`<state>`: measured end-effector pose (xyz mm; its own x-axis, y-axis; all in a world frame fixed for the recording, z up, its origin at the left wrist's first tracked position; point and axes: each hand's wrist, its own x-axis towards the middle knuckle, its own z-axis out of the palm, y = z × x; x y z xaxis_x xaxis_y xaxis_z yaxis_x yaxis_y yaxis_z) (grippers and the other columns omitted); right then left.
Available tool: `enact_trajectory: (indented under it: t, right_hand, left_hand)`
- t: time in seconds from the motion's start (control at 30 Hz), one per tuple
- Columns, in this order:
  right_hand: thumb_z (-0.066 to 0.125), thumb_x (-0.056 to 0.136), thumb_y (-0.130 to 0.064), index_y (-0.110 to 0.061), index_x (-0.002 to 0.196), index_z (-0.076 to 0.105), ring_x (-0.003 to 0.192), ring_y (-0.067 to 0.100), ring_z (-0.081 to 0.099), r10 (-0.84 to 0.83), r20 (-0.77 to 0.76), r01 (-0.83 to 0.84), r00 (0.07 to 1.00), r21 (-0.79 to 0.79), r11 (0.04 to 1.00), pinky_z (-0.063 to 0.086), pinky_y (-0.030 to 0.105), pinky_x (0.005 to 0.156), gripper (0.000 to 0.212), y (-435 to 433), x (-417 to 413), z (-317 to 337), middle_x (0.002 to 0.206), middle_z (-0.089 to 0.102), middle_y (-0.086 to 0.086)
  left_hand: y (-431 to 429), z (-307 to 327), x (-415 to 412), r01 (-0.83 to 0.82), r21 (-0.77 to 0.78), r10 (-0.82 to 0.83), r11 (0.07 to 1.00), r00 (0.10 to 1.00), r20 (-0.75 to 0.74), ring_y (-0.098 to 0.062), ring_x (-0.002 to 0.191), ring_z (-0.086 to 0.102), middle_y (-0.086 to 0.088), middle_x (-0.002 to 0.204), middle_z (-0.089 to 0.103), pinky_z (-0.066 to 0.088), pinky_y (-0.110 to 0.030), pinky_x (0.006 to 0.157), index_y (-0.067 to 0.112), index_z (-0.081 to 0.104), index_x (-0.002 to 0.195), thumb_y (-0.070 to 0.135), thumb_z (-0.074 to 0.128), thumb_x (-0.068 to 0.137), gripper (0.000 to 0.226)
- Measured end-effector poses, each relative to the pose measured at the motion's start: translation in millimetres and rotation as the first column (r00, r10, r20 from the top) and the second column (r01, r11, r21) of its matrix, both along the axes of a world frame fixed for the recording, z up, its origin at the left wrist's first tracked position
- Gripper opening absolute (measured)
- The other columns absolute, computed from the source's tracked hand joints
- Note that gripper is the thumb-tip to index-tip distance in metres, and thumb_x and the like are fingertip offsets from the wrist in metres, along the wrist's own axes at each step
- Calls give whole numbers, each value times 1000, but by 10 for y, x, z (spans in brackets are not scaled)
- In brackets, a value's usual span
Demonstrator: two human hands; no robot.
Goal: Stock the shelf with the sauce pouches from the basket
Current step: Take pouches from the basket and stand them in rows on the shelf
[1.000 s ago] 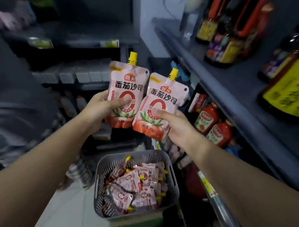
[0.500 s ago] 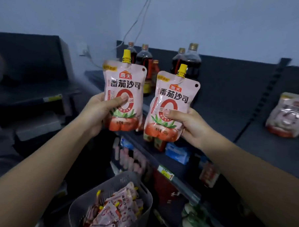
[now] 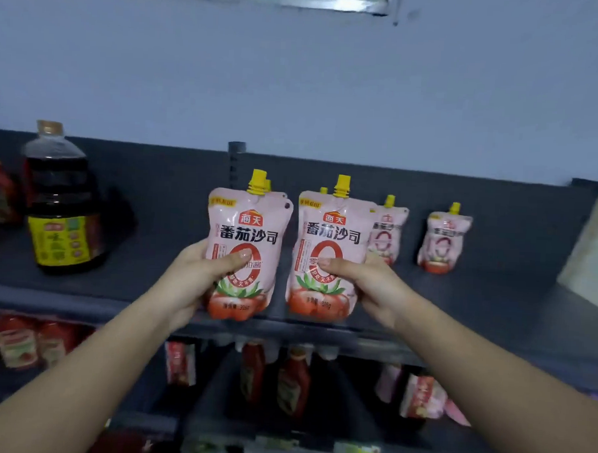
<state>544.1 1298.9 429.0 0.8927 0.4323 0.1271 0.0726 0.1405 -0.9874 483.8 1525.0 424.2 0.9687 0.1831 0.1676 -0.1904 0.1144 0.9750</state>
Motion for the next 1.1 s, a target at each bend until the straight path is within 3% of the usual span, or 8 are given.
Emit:
enact_trajectory:
  t: [0.17,0.3,0.47,0.63,0.77,0.93,1.0,1.1]
  right_hand:
    - [67,79,-4,-9,105,67,91,25,71,-204,-6,204,979,-45,978,58,36,81,26,-1272,173,-38,102,74,12]
    - [70,77,-7,-9,103,68,91,27,71,-333,-8,331,943,-86,940,56,41,85,26,-2207,296,-87,100,74,12]
    - [69,78,-6,-11,101,67,80,21,73,-422,-37,420,906,-55,906,59,30,67,23,-2939,438,-216,92,76,7]
    - [68,79,-5,-9,103,67,82,22,73,-467,-86,464,880,-60,884,58,30,67,25,-3234,577,-442,93,76,8]
    - [67,78,-2,-6,106,66,83,25,73,-451,-106,448,886,-55,892,59,30,65,27,-3305,789,-537,97,75,11]
    - [67,78,0,-8,100,68,89,31,71,-434,-113,429,894,-71,901,57,44,81,24,-3195,1215,-538,96,75,13]
    - [68,77,2,-7,101,67,89,31,71,-413,-114,407,903,-74,910,59,40,77,26,-3121,1398,-529,97,75,13]
    - [67,77,4,-7,103,66,88,27,72,-376,-115,369,919,-78,926,60,33,68,29,-3011,1650,-525,97,75,11]
  left_hand:
    - [-1147,-65,643,145,-34,-148,989,986,-73,-18,79,73,-6,94,76,59,-29,65,14,67,100,8,65,82,19]
    - [-1982,-155,1078,198,-55,-203,979,974,-103,-16,74,73,-3,85,77,60,-29,63,15,66,100,10,66,80,20]
    - [-2681,-249,1446,274,-54,-278,960,952,-125,-17,76,74,-6,94,75,57,-29,63,14,65,102,9,65,81,22]
    - [-3063,-262,1723,324,-21,-325,946,939,-114,-12,75,73,3,86,77,53,-27,62,19,64,102,7,66,81,25]
    - [-3176,-255,1940,362,49,-354,931,927,-126,-16,85,71,-3,98,74,53,-27,65,17,62,107,7,68,79,30]
    - [-3000,-290,2255,360,107,-341,927,926,-164,-17,92,69,1,97,75,53,-34,78,22,64,104,9,70,76,31]
    - [-2870,-304,2360,357,131,-332,925,926,-181,-18,92,70,0,99,75,53,-38,85,20,65,103,9,71,74,32]
    - [-2649,-362,2491,353,118,-330,928,926,-182,-19,90,72,-3,99,75,55,-34,79,15,66,106,9,70,71,37]
